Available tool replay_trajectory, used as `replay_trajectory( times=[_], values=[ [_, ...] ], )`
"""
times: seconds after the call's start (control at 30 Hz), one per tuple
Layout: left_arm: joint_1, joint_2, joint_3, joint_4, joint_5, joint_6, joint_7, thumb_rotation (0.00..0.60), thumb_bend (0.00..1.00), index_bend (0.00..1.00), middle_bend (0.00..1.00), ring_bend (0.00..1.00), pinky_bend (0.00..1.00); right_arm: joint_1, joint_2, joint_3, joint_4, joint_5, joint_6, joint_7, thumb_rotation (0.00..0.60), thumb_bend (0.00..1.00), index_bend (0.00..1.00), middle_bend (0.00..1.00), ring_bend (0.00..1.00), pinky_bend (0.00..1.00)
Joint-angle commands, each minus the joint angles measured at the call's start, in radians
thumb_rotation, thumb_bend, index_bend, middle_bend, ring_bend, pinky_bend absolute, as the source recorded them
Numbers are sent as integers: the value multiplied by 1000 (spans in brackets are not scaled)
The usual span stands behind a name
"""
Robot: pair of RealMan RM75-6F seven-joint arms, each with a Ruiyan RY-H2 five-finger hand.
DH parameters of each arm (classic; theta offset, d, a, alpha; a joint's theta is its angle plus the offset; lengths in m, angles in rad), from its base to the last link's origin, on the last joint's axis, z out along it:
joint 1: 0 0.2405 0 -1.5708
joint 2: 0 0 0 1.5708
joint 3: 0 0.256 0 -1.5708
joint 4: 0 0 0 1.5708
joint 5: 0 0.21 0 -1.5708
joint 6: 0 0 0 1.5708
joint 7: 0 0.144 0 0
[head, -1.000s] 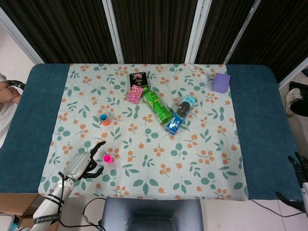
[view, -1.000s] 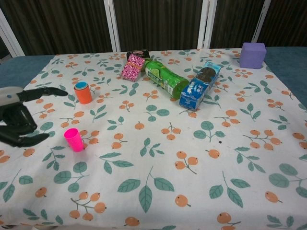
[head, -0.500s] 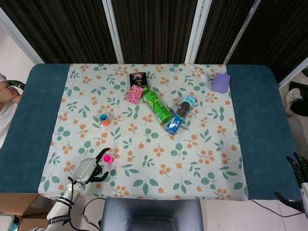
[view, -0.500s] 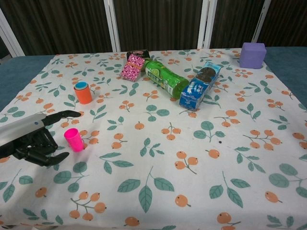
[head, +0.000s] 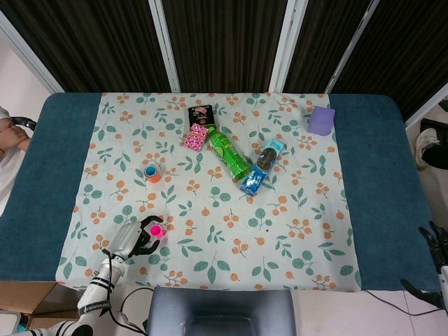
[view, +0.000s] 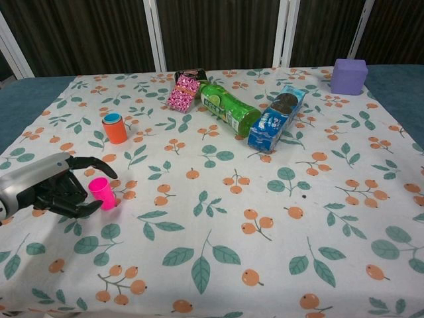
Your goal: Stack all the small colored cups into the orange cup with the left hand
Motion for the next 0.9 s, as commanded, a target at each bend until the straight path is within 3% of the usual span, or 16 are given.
replay_trajectory(
  times=[0.03,0.23,0.5,0.63,0.83,0.9],
  values=[
    [-2,-13,-8,17,0,2,-10,600,381,352,1000,1000,1000,-1,1,0,0,0,2,2,600,191,0,0,0,0],
    [-3,-34,-25,48,-7,7,-34,600,384,533,1000,1000,1000,-1,3,1,1,1,4,6,600,190,0,0,0,0],
    [-5,-31,-52,52,2,30,-45,600,388,626,1000,1000,1000,-1,3,2,1,3,5,7,600,190,0,0,0,0],
    [-23,-28,-136,35,6,77,-87,600,390,638,1000,1000,1000,0,2,2,0,4,2,3,600,190,0,0,0,0],
    [-125,-108,-299,146,-73,91,-82,600,396,637,1000,1000,1000,1,1,2,-2,5,0,-2,600,190,0,0,0,0],
    [-162,-136,-323,193,-84,93,-54,600,398,639,1000,1000,1000,0,1,5,-2,10,1,-1,600,191,0,0,0,0]
  ],
)
